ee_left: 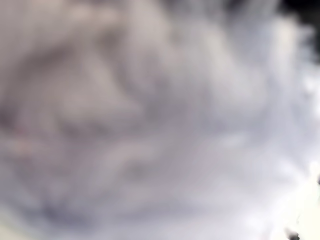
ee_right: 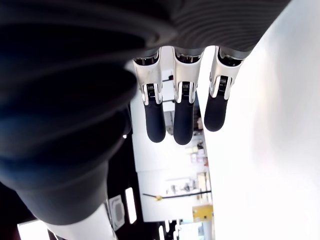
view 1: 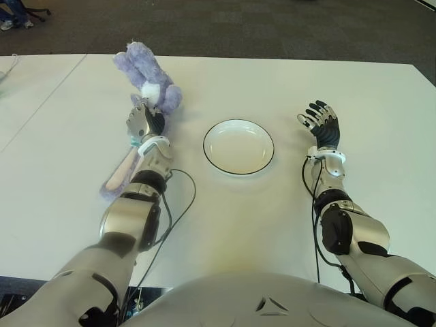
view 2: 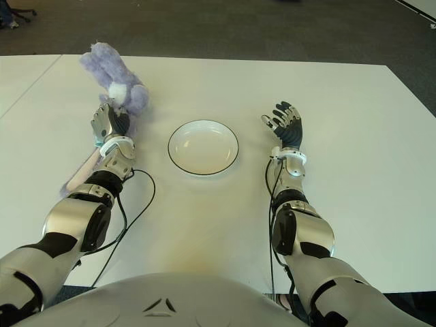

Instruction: Put the doll into the plate.

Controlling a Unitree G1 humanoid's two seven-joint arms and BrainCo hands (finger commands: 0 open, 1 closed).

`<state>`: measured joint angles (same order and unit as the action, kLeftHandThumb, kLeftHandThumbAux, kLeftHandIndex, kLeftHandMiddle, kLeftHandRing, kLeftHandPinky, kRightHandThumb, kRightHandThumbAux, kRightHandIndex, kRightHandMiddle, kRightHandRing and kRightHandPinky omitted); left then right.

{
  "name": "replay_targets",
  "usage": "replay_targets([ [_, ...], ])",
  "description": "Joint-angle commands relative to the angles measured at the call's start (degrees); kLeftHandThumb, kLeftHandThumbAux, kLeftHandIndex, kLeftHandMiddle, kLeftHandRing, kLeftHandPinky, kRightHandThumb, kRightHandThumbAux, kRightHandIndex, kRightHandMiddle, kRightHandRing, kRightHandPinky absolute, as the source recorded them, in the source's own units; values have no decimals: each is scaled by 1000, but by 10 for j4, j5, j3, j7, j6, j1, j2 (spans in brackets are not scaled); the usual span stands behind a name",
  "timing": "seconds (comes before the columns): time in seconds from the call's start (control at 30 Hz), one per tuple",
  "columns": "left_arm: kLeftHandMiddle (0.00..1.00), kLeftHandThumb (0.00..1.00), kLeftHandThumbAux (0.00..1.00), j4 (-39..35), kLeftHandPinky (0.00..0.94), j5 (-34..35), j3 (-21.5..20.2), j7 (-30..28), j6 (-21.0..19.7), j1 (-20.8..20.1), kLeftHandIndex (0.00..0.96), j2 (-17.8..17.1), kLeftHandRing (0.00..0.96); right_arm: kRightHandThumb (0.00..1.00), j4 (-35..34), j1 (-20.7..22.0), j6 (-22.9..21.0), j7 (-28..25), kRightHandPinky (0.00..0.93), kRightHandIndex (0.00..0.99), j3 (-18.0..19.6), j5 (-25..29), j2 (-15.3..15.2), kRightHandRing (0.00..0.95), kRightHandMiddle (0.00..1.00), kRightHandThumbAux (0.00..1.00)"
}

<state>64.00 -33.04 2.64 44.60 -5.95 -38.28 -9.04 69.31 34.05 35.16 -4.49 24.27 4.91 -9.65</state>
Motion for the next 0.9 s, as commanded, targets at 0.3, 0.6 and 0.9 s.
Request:
replay_targets([
  [0.3, 506, 949, 650, -279, 771, -42, 69, -60, -159, 132, 388, 13, 524, 126, 77, -113, -73, 8, 225, 192, 7, 12, 44, 224, 228, 880],
  [0.6, 545, 854, 665, -403, 819, -66, 93, -110, -227, 141, 402, 10, 797, 117, 78, -113, -72, 11, 225, 189, 6, 10, 46, 220, 225, 884],
  [0.9, 546, 854, 665, -446, 824, -73, 110, -138, -247, 137, 402, -1, 804, 120, 78, -112, -74, 15, 233, 191, 3, 8, 48, 222, 226, 878],
])
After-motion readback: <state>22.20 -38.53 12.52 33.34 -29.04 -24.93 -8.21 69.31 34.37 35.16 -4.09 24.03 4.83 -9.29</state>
